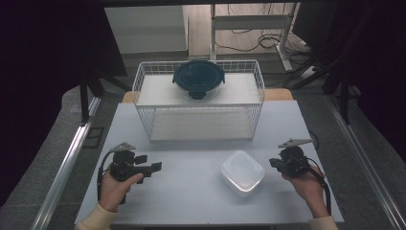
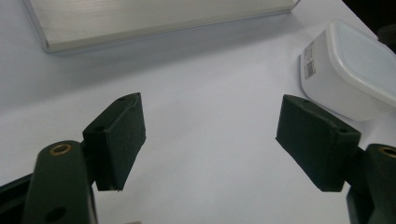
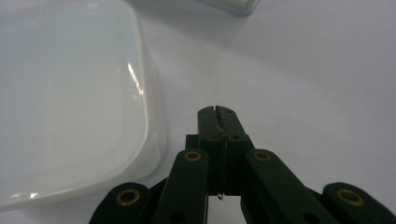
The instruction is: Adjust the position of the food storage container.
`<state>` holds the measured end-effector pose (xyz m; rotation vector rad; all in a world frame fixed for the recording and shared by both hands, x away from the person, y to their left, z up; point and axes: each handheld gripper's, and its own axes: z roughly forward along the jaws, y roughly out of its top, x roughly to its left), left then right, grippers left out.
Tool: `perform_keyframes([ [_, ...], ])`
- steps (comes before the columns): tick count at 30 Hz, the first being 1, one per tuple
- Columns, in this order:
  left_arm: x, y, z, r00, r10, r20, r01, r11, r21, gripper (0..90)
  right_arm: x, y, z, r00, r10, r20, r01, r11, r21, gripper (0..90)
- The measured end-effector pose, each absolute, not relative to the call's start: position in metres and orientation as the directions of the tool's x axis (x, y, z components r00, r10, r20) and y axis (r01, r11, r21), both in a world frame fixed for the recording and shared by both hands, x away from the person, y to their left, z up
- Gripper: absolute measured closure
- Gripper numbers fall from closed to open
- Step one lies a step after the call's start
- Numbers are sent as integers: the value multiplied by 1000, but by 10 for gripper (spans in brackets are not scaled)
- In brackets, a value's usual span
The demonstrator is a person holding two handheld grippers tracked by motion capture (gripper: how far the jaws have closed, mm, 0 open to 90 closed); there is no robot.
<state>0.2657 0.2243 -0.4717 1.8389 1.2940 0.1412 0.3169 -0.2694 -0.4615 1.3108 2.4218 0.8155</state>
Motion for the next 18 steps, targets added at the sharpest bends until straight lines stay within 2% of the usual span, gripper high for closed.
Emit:
perform_keyframes([
  [8, 265, 224, -473, 456, 813, -363, 719, -96, 689, 233, 310, -259, -472, -597, 802, 17, 668, 485, 564, 895],
  [18, 265, 221, -474, 461, 809, -364, 721, -102, 686, 232, 293, -239, -474, -656, 751, 77, 653, 514, 557, 895],
])
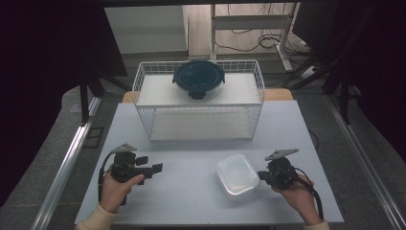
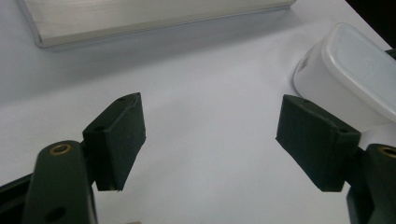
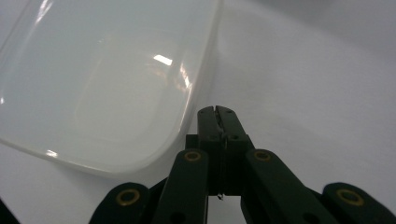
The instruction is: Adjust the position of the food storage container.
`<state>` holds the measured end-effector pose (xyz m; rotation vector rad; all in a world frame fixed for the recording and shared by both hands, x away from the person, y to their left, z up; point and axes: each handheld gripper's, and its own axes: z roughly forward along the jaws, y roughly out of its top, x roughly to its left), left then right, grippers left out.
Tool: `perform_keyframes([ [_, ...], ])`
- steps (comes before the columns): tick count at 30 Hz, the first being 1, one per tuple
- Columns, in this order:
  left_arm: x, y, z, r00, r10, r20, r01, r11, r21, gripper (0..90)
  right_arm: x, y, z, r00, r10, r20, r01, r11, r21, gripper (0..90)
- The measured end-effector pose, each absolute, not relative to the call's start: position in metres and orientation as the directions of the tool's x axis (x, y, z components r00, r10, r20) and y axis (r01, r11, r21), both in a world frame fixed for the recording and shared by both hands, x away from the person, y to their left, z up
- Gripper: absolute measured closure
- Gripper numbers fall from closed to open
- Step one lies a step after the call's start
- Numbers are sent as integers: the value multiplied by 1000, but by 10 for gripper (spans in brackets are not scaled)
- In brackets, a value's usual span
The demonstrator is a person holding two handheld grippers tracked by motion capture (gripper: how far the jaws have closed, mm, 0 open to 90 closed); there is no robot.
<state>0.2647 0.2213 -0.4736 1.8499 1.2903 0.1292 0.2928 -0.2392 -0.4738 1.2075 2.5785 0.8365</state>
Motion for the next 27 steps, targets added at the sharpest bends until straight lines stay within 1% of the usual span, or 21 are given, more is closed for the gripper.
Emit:
perform_keyframes([
  [9, 265, 221, -475, 462, 809, -363, 721, -104, 685, 232, 288, -209, -480, -705, 701, 108, 634, 554, 539, 894],
  [18, 265, 219, -475, 463, 808, -364, 721, -104, 685, 232, 286, -187, -484, -724, 678, 127, 620, 559, 550, 895],
  [27, 266, 218, -477, 463, 807, -367, 726, -108, 679, 232, 288, -156, -487, -758, 640, 129, 589, 585, 557, 895],
])
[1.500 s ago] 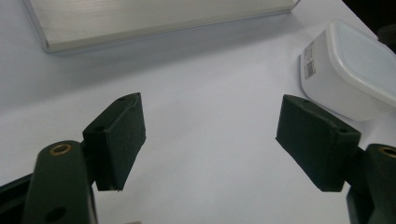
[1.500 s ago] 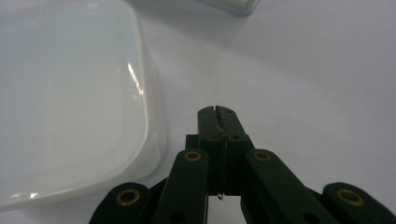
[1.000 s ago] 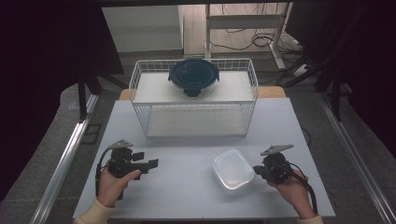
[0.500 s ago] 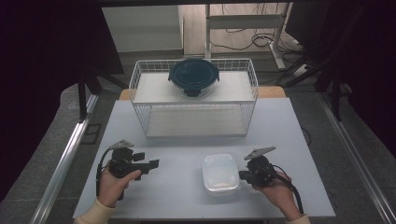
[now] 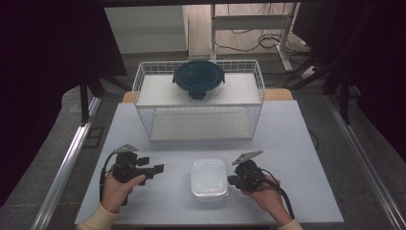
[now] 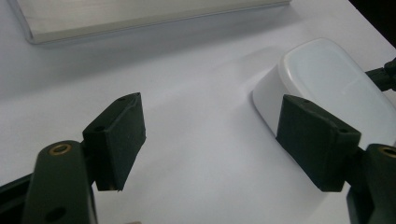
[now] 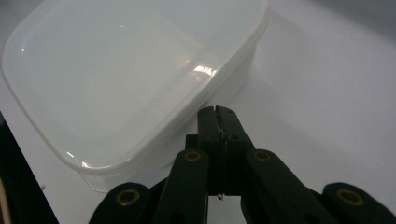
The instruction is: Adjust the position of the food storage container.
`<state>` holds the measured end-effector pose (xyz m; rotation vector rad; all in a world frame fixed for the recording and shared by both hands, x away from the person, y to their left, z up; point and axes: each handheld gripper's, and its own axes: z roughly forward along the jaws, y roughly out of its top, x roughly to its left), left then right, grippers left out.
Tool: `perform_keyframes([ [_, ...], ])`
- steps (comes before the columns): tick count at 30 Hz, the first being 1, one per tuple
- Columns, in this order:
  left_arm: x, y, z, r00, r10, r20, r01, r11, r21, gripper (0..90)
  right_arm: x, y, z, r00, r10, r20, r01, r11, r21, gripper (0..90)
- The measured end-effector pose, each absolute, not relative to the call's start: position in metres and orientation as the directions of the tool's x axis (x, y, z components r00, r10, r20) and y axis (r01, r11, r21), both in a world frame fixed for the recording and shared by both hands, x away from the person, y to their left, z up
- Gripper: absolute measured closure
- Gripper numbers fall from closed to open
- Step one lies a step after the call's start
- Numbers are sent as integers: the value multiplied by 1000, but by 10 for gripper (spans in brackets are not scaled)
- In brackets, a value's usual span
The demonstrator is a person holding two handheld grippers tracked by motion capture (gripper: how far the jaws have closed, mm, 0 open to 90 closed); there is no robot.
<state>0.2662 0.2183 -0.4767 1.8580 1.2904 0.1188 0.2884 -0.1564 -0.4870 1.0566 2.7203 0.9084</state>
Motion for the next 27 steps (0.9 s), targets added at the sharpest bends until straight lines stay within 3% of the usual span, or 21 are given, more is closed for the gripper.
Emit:
perform_keyframes([
  [15, 267, 215, -479, 465, 804, -370, 731, -112, 673, 232, 290, -140, -488, -782, 617, 88, 543, 604, 584, 895],
  [27, 260, 216, -473, 480, 790, -381, 717, -104, 689, 232, 282, -162, -464, -744, 664, 77, 543, 533, 649, 894],
])
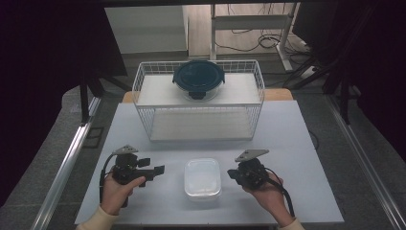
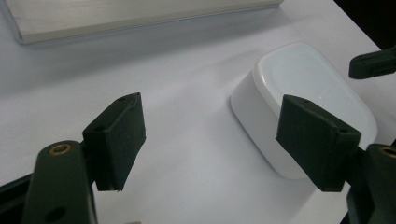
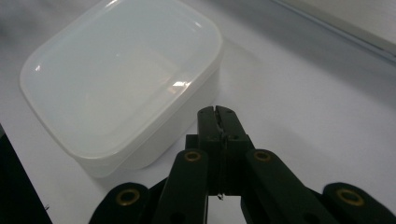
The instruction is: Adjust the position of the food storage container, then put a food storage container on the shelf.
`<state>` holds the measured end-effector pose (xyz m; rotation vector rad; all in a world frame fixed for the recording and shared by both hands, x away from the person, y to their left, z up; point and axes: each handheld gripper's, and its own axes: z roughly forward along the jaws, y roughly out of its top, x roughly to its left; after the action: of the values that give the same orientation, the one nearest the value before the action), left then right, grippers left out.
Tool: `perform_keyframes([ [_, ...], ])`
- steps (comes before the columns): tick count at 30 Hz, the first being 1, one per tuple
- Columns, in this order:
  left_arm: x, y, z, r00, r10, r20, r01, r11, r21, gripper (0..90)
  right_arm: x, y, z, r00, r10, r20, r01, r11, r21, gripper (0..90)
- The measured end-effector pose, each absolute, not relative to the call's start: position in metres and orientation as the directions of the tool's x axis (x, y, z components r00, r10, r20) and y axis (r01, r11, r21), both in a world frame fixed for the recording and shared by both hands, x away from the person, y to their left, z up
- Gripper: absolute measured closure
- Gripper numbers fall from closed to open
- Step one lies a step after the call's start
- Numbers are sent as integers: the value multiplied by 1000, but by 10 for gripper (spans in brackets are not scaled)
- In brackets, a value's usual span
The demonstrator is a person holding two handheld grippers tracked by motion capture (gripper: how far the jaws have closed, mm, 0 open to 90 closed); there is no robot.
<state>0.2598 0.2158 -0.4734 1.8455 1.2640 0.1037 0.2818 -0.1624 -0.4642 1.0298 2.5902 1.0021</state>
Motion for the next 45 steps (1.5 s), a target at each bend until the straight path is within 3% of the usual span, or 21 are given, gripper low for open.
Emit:
perform_keyframes([
  [4, 258, 210, -473, 492, 780, -386, 717, -112, 688, 231, 281, -172, -463, -738, 667, 104, 550, 505, 666, 875],
  [5, 257, 208, -473, 495, 778, -387, 716, -114, 688, 231, 280, -174, -463, -738, 664, 119, 552, 494, 671, 838],
  [7, 256, 206, -472, 499, 776, -385, 714, -115, 691, 230, 280, -177, -464, -739, 656, 152, 554, 463, 691, 658],
  [10, 254, 203, -472, 503, 778, -376, 709, -123, 695, 229, 281, -180, -464, -717, 674, 181, 570, 416, 709, 480],
  [14, 252, 200, -472, 505, 776, -377, 710, -125, 693, 228, 283, -182, -464, -687, 689, 231, 597, 353, 721, 386],
  [21, 252, 192, -473, 512, 762, -397, 712, -118, 692, 222, 285, -183, -468, -659, 689, 301, 633, 293, 716, 325],
  [37, 253, 168, -483, 502, 716, -484, 743, -71, 665, 253, 293, -171, -479, -626, 654, 424, 707, 247, 663, 355],
  [45, 261, 166, -496, 451, 649, -613, 811, -12, 584, 273, 295, -167, -485, -602, 647, 468, 740, 230, 632, 368],
])
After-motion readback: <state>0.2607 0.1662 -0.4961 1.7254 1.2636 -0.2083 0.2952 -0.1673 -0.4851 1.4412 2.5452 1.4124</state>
